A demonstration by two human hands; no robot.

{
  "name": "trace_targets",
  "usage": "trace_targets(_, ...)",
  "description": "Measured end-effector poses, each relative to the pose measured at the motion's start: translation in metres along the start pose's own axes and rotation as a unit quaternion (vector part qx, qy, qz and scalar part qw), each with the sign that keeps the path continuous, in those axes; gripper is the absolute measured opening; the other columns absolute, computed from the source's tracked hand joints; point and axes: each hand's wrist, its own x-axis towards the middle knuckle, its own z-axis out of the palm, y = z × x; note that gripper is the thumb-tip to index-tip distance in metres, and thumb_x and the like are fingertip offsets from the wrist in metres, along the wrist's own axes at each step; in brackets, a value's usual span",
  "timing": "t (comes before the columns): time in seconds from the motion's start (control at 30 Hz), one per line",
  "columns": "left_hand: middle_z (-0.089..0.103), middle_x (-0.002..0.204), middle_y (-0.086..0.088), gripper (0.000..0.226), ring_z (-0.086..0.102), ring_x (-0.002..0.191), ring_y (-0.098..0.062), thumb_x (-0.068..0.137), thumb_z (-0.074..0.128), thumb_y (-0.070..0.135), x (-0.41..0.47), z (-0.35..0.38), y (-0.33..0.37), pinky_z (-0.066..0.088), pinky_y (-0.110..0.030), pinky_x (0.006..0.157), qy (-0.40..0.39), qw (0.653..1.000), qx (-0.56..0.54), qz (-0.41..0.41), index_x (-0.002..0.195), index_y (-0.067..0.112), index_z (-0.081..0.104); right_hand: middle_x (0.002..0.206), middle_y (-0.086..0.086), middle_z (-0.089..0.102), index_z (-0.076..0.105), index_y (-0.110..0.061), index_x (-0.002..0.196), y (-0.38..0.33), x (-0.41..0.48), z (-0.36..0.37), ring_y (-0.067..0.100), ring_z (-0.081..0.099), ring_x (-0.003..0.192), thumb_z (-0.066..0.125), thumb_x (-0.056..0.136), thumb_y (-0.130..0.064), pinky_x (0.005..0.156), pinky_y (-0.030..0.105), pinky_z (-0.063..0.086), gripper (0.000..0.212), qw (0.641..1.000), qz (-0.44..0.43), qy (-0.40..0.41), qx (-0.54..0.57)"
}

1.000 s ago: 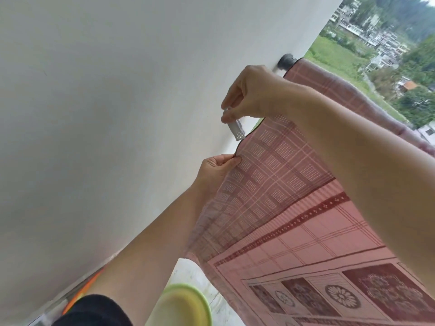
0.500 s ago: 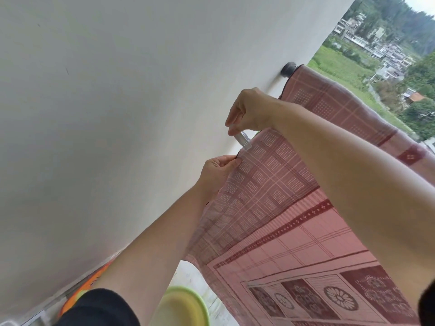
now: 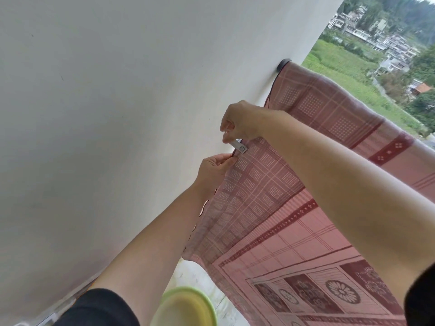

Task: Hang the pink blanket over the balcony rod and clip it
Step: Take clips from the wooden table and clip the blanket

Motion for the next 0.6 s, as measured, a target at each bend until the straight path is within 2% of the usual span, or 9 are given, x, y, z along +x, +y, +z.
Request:
trace_targets(0.1,0.076,0.101,-0.010,0.020,0.071,0.087,-0.015,0.093,0.067,0.014,-0.004,-0.002,0.007,0.057,-0.033,0.084,0.022,0.998,0.057,0.002,0.109,0.004,0.073,0.124,0.000,0.064,0.058,-0.017,0.135,0.004,0.001,0.002,0.021,0.063,0.111,0.071,0.089,-0.032,0.096,0.040,0.052,0.050,1.000,0.002,0.018,-0.001)
trace_targets(0.17,0.075,0.093,-0.004,0.016,0.069,0.082,-0.011,0.096,0.061,0.019,-0.005,-0.010,0.015,0.053,-0.032,0.080,0.091,0.982,0.165,0.018,0.103,0.010,0.073,0.132,0.006,0.060,0.055,-0.016,0.138,0.005,-0.004,0.003,0.024,0.059,0.117,0.060,0.096,-0.025,0.101,0.038,0.047,0.043,0.995,-0.026,0.095,0.020)
trace_targets(0.27,0.071,0.105,0.000,0.024,0.064,0.103,-0.021,0.099,0.049,0.026,-0.012,-0.034,0.035,0.048,-0.033,0.091,0.206,0.917,0.338,0.045,0.110,0.016,0.069,0.127,0.008,0.061,0.059,-0.014,0.132,0.004,-0.022,0.016,0.028,0.063,0.108,0.048,0.100,-0.016,0.089,0.041,0.052,0.034,0.952,-0.087,0.280,0.085)
trace_targets(0.37,0.058,0.137,-0.006,0.040,0.050,0.128,-0.026,0.103,0.036,0.033,-0.027,-0.056,0.050,0.038,-0.036,0.104,0.230,0.840,0.484,0.085,0.131,0.015,0.060,0.122,0.005,0.062,0.061,-0.012,0.128,0.002,-0.046,0.050,0.025,0.063,0.102,0.047,0.100,-0.016,0.071,0.041,0.055,0.032,0.905,-0.124,0.403,0.060)
trace_targets(0.43,0.043,0.152,-0.006,0.048,0.035,0.141,-0.024,0.104,0.031,0.038,-0.042,-0.064,0.053,0.028,-0.040,0.114,0.222,0.794,0.554,0.118,0.141,0.014,0.051,0.126,0.007,0.060,0.059,-0.010,0.130,0.002,-0.062,0.083,0.023,0.060,0.110,0.048,0.100,-0.014,0.080,0.042,0.055,0.032,0.894,-0.124,0.421,0.085)
trace_targets(0.5,0.030,0.159,-0.009,0.052,0.025,0.146,-0.026,0.105,0.029,0.042,-0.058,-0.066,0.048,0.020,-0.043,0.118,0.208,0.751,0.610,0.142,0.146,0.015,0.044,0.138,0.007,0.052,0.052,-0.009,0.136,0.003,-0.080,0.121,0.022,0.051,0.126,0.049,0.100,-0.015,0.097,0.041,0.049,0.037,0.908,-0.094,0.393,0.115)
trace_targets(0.6,0.024,0.162,-0.012,0.061,0.022,0.147,-0.030,0.101,0.022,0.049,-0.080,-0.062,0.030,0.016,-0.046,0.119,0.170,0.718,0.654,0.167,0.148,0.015,0.040,0.148,0.008,0.042,0.046,-0.013,0.143,0.007,-0.111,0.185,0.024,0.042,0.134,0.050,0.100,-0.025,0.106,0.045,0.043,0.045,0.930,0.001,0.348,0.119)
